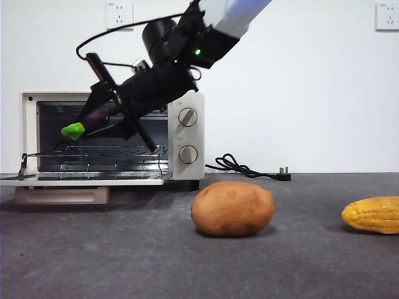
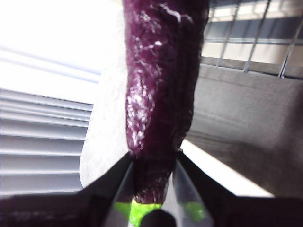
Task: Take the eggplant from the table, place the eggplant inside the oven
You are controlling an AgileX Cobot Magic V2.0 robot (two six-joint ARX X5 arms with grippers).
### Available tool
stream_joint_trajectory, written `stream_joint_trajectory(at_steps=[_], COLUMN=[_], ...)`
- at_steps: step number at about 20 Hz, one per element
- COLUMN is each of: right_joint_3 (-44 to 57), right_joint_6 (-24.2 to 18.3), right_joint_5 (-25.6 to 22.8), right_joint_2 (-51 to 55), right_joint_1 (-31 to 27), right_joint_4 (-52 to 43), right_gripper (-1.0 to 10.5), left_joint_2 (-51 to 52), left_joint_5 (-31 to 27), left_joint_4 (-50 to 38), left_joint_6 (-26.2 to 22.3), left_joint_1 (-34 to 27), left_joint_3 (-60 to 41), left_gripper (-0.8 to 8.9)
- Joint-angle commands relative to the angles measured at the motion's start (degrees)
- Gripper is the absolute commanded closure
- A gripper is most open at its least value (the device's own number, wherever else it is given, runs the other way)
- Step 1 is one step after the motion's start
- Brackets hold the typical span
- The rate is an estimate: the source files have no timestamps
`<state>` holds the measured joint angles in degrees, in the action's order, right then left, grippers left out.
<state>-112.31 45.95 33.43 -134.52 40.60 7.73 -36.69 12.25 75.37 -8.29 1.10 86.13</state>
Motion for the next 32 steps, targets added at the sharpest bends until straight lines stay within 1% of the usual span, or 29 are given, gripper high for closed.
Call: stream_joint_trajectory(at_steps=[1, 6, 8, 13, 15, 17, 18, 20, 23, 32], right_joint_3=[-3.1, -4.1, -4.1, -4.1, -4.1, -4.1, -4.1, -4.1, -4.1, -4.1], right_joint_6=[3.2, 3.5, 3.5, 3.6, 3.6, 3.8, 4.2, 5.3, 5.3, 5.2], right_joint_5=[-1.4, -14.5, -18.0, -27.0, -28.7, -29.4, -29.4, -29.5, -30.3, -30.3], right_joint_2=[-3.2, -3.9, -3.9, -3.9, -3.9, -3.9, -3.9, -3.9, -3.9, -3.9], right_joint_1=[0.2, 0.2, 0.2, 0.7, 0.7, 0.7, 0.7, 0.7, 0.7, 0.7], right_joint_4=[-0.4, -1.2, -2.8, -4.0, -4.6, -6.4, -7.5, -8.2, -7.8, -7.7], right_gripper=[9.6, 9.6, 9.6, 9.4, 9.3, 7.9, 7.5, 7.5, 7.5, 7.5], left_joint_2=[0.3, 0.3, 0.3, 0.3, 0.3, 0.3, 0.3, 0.3, 0.3, 0.3], left_joint_5=[0.1, -0.5, -1.8, -2.0, -2.0, -2.0, -2.1, -2.0, -2.0, -2.0], left_joint_4=[-0.2, -0.2, -0.1, -0.1, -0.1, -0.1, -0.1, 0.0, 0.0, 0.0], left_joint_6=[0.6, 0.5, 0.3, 0.2, 0.2, 0.2, 0.2, 0.2, 0.2, 0.2], left_joint_1=[0.4, 3.0, 3.9, 5.7, 6.4, 6.9, 7.1, 7.6, 8.3, 8.8], left_joint_3=[-0.4, -0.4, -0.4, -0.4, -0.4, -0.4, -0.4, -0.4, -0.4, -0.4], left_gripper=[8.19, 8.19, 8.19, 8.19, 8.19, 8.19, 8.19, 8.19, 8.19, 8.19])
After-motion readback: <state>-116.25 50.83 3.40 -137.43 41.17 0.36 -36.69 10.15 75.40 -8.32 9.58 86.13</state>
